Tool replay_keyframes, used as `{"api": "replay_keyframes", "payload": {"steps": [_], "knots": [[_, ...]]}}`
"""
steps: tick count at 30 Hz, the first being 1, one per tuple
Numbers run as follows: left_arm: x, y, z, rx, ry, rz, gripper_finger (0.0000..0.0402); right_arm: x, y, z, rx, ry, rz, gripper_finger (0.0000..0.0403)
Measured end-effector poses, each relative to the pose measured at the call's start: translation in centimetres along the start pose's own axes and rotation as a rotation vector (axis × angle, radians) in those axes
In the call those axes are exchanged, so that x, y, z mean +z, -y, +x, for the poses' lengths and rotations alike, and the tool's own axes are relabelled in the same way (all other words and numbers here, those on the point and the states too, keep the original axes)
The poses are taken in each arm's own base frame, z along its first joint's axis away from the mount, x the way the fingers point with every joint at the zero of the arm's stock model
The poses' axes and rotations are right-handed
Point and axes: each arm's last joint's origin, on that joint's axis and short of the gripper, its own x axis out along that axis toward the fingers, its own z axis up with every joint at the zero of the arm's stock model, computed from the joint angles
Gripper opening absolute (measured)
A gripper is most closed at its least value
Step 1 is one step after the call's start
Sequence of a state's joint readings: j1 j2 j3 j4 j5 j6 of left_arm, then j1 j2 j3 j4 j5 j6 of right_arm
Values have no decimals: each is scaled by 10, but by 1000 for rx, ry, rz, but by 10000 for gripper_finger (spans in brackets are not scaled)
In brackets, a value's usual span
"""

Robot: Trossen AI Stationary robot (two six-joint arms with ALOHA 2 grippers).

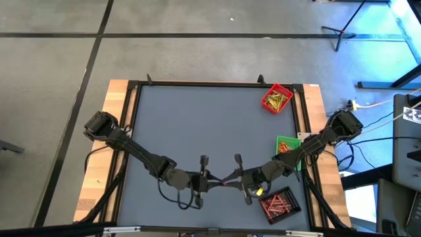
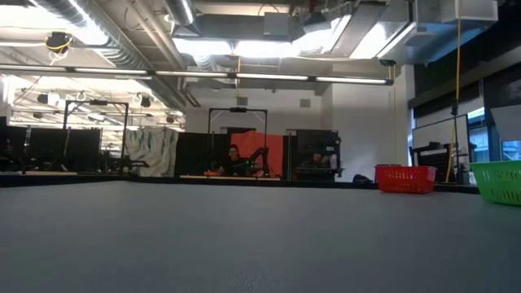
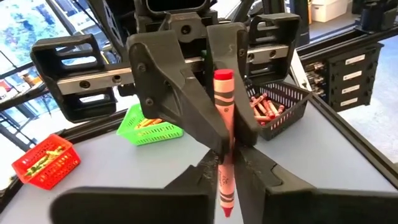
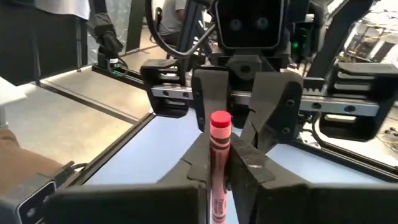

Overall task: Sort crayons
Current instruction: Put the red crayon into the black bin

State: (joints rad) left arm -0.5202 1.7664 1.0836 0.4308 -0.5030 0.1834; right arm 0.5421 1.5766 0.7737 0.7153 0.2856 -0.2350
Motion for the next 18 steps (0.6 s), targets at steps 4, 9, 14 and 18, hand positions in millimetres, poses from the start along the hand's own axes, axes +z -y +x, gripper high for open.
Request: {"api": "replay_keyframes", "payload": {"steps": [4, 9, 14, 18], "knots": [[-1, 2, -1, -7, -9, -2, 66, -1, 0, 0, -7, -14, -1, 17], [6, 4, -17, -33, -58, -25, 114, -3, 2, -3, -69, -80, -1, 20], [24, 8, -48, -59, -79, 7, 123, 0, 5, -12, -105, -145, 51, 20], [23, 18, -59, -36, -112, 54, 123, 4, 7, -17, -88, -239, 77, 12]]}}
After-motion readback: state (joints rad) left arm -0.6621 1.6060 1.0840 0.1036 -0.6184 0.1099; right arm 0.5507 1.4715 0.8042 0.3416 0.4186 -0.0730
